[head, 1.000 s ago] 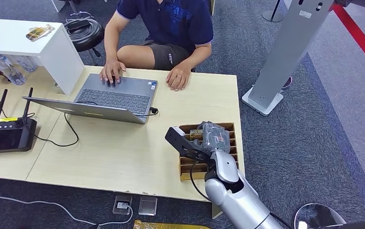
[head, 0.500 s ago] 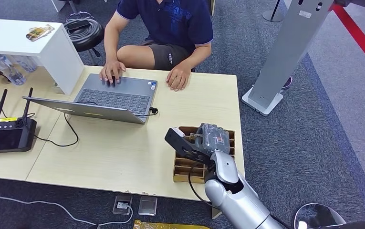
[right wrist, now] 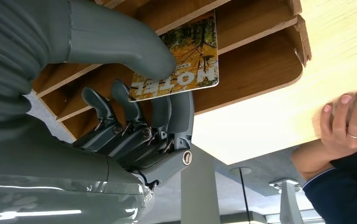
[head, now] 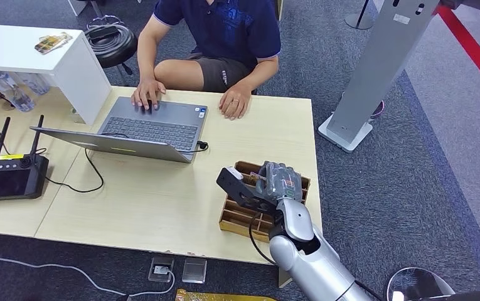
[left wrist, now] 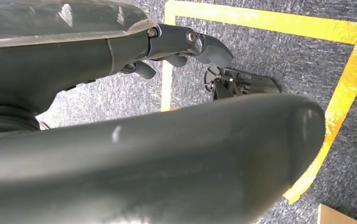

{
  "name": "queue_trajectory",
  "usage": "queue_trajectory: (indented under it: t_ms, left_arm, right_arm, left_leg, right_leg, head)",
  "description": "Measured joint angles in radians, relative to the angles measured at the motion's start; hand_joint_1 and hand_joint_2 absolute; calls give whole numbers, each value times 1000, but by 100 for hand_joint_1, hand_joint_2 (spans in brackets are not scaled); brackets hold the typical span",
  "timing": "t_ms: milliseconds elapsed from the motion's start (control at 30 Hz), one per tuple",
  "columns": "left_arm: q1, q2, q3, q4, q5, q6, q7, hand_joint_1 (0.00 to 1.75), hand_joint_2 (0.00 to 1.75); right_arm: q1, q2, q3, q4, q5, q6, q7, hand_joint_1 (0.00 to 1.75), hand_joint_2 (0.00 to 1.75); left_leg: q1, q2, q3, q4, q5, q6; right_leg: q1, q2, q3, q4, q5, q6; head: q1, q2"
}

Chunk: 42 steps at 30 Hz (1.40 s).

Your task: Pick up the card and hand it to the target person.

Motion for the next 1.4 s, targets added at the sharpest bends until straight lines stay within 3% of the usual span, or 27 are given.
queue_trajectory:
  t_ms: [167,300,367,567,767,933,1233,1400]
  left_arm:
    - [0,5,0,0,0,-10,4,0,0]
    - [0,4,-1,3,1,-21,-3,0,0]
    - [-1,3,-7,4,-4,-23,-5,0,0]
    - [-3,-13,-24,4,-21,-2,-13,0,0]
    - [-8,-15,-46,6,-35,-6,-9,0,0]
    - [-17,-21,-57,7,-37,4,-1,0,0]
    - [-14,-25,-56,8,-25,6,-1,0,0]
    - [-6,-30,-49,8,-15,12,-6,0,0]
  right_arm:
    - [0,-3,0,-14,3,0,2,152,175]
    - [2,-75,-20,-303,72,25,52,152,175]
    - [-6,-94,-31,-366,92,38,67,152,175]
    - [-64,-121,-65,-396,99,77,83,152,175]
    - [-226,-98,-46,-118,47,121,51,152,175]
    - [-382,-24,1,200,32,103,-15,152,175]
    - [-526,99,81,565,62,76,-75,152,175]
    - [-547,144,101,651,64,62,-109,152,175]
  left_leg:
    - [0,0,0,0,0,0]
    - [0,-1,-3,2,-1,0]
    - [0,-1,-3,3,-1,0]
    - [-1,-1,-3,2,0,1]
    - [-1,1,-2,2,0,0]
    - [-1,6,1,0,1,0]
    - [-1,5,1,0,0,0]
    - [-1,5,1,-1,0,0]
  right_leg:
    - [0,0,0,0,0,0]
    - [0,-1,-2,2,-1,0]
    - [0,-1,-3,2,-1,0]
    - [-1,-2,-3,2,-1,0]
    - [-1,1,-2,2,1,0]
    - [-1,6,-2,1,2,0]
    - [-1,5,-1,1,1,-1]
    - [-1,5,-1,1,1,-1]
  head:
    - [0,0]
    - [0,0]
    - [0,0]
    - [0,0]
    - [0,0]
    - [0,0]
    - [0,0]
    - [0,0]
